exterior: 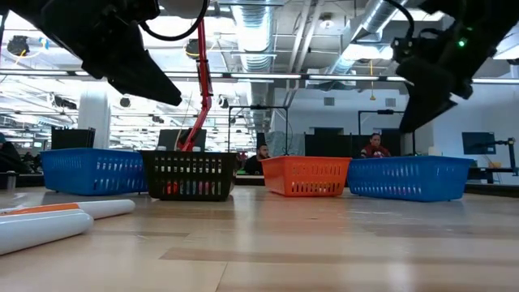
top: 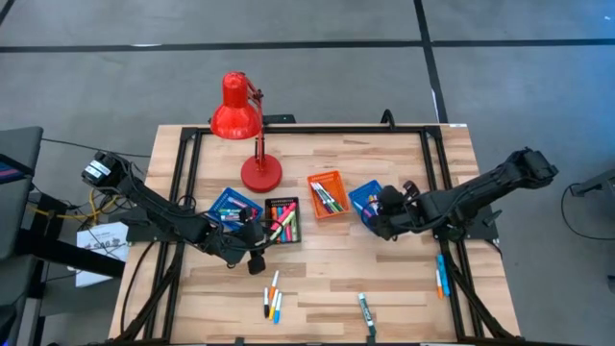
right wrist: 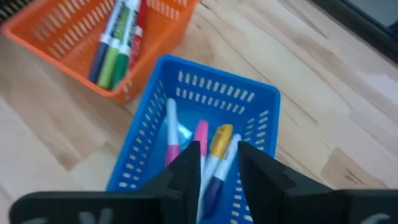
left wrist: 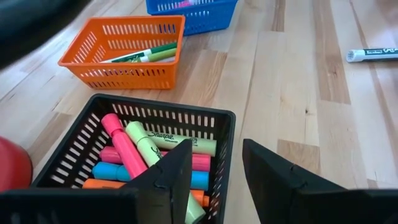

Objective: Pick & Place Markers
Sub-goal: Put the small white and pink highlighter pen into the right blue basket, then put the right small white and orange highlighter pen into the right blue basket

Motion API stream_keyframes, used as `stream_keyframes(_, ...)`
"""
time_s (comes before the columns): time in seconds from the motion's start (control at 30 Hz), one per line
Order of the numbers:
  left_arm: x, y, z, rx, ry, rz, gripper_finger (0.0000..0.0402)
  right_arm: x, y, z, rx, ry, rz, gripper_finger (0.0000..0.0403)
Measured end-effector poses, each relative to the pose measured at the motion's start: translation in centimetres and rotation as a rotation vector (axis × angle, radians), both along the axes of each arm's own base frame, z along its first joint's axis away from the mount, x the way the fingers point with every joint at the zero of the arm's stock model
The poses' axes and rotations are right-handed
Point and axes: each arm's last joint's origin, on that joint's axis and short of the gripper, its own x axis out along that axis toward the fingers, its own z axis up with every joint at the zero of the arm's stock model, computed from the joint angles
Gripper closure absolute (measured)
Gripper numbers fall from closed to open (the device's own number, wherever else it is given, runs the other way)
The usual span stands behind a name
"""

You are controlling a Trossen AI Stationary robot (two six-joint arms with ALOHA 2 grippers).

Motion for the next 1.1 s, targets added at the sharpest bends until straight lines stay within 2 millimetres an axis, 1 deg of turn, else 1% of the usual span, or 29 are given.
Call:
stream_keyframes(0.17, 0.0, 0.0, 0.0, -0.002, -0.003, 0.000, 0.0263, 0.7, 0.3, 1.4, 0.019, -0.042, 0.011, 0.0282)
stream_keyframes(0.23, 0.0, 0.0, 0.0, -0.004, -0.006, 0.000, 0.0263, 0.9, 0.5, 1.7, 0.067, -0.043, 0.027, 0.0274)
stream_keyframes(0.33, 0.0, 0.0, 0.0, -0.004, -0.007, 0.000, 0.0263, 1.1, 1.0, 2.0, 0.216, -0.010, 0.072, 0.0265)
stream_keyframes(0.4, 0.0, 0.0, 0.0, -0.004, -0.007, 0.000, 0.0263, 1.0, 1.4, 1.9, 0.364, 0.015, 0.077, 0.0262)
stream_keyframes(0.47, 0.0, 0.0, 0.0, -0.004, -0.007, 0.000, 0.0263, 0.7, 1.9, 1.7, 0.530, 0.047, 0.014, 0.0262)
stream_keyframes(0.53, 0.0, 0.0, 0.0, -0.004, -0.006, 0.000, 0.0263, 0.3, 2.7, 1.4, 0.658, 0.101, -0.070, 0.0265)
stream_keyframes(0.63, 0.0, 0.0, 0.0, -0.004, -0.006, 0.000, 0.0263, -0.5, 4.1, 0.7, 0.759, 0.210, -0.177, 0.0270)
stream_keyframes(0.73, 0.0, -0.1, 0.0, -0.010, -0.002, -0.009, 0.0263, -1.6, 5.7, -0.1, 0.774, 0.341, -0.269, 0.0274)
stream_keyframes(0.83, 0.0, -0.1, 0.0, -0.013, 0.005, -0.018, 0.0263, -2.8, 7.0, -1.1, 0.704, 0.449, -0.384, 0.0276)
stream_keyframes(0.93, 0.0, -0.1, 0.0, -0.013, 0.006, -0.018, 0.0263, -3.5, 8.1, -2.1, 0.640, 0.499, -0.489, 0.0275)
stream_keyframes(1.0, 0.0, -0.1, 0.0, -0.008, 0.007, -0.021, 0.0263, -3.7, 8.9, -2.6, 0.650, 0.545, -0.533, 0.0275)
stream_keyframes(1.1, 0.0, -0.1, 0.0, -0.006, 0.007, -0.022, 0.0263, -4.0, 9.9, -3.4, 0.710, 0.656, -0.594, 0.0276)
